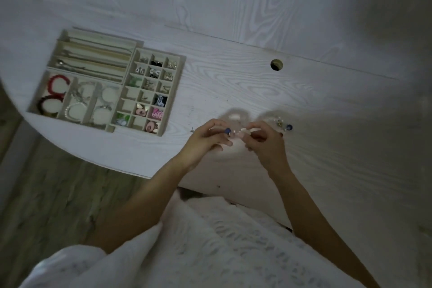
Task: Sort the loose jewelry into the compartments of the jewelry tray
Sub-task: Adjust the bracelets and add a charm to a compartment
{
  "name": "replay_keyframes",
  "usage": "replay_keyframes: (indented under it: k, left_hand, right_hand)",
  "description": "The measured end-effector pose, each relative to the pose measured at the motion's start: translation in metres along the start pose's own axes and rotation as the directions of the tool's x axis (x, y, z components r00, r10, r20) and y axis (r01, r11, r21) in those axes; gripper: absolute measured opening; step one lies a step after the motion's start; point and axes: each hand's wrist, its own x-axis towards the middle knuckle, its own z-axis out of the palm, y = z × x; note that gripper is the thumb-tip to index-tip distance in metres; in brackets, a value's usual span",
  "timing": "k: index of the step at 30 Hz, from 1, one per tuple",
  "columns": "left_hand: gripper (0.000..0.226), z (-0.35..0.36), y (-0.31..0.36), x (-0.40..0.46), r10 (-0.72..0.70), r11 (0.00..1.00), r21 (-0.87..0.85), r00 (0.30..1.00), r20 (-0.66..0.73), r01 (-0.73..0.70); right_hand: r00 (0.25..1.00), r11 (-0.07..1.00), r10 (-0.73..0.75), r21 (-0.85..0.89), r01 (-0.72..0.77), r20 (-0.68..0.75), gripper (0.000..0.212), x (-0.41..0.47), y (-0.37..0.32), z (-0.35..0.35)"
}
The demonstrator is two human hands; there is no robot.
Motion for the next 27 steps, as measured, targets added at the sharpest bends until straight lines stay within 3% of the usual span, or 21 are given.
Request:
replay_keyframes:
  k: [2,4,11,16,22,27]
  left_hand:
    - [0.017,-0.025,0.009,-0.011,-0.047,0.986,-0.158,0.999,0.027,0.051]
    - [0.013,-0.055,0.015,-0.020,-0.037,0.986,-0.161,0.999,-0.002,0.036]
    - [0.023,-0.186,0.008,-0.049,0.180,0.949,0.298,0.951,-0.251,-0.100]
    - [0.022,-0.256,0.003,-0.051,0.330,0.704,0.705,0.917,-0.224,-0.081]
    - [0.021,-0.279,0.006,-0.024,0.496,0.520,0.816,0.867,-0.050,-0.251]
    - [0.022,-0.281,0.012,0.000,0.562,0.354,0.896,0.827,0.026,-0.268]
  right_hand:
    - [0.998,0.999,-0.040,-0.012,0.041,0.045,0.016,0.002,-0.012,0.021]
    - [0.994,0.997,-0.065,-0.043,0.069,0.087,0.014,0.005,-0.023,0.048]
    - [0.956,0.975,-0.079,-0.179,0.133,0.282,0.022,0.017,-0.046,0.177]
    - [0.957,0.963,-0.084,-0.226,0.150,0.277,0.026,0.028,-0.054,0.246]
    - [0.974,0.909,-0.177,-0.354,0.218,0.144,0.019,0.034,-0.056,0.258]
    - [0.979,0.837,-0.185,-0.508,0.205,0.089,0.019,0.039,-0.049,0.267]
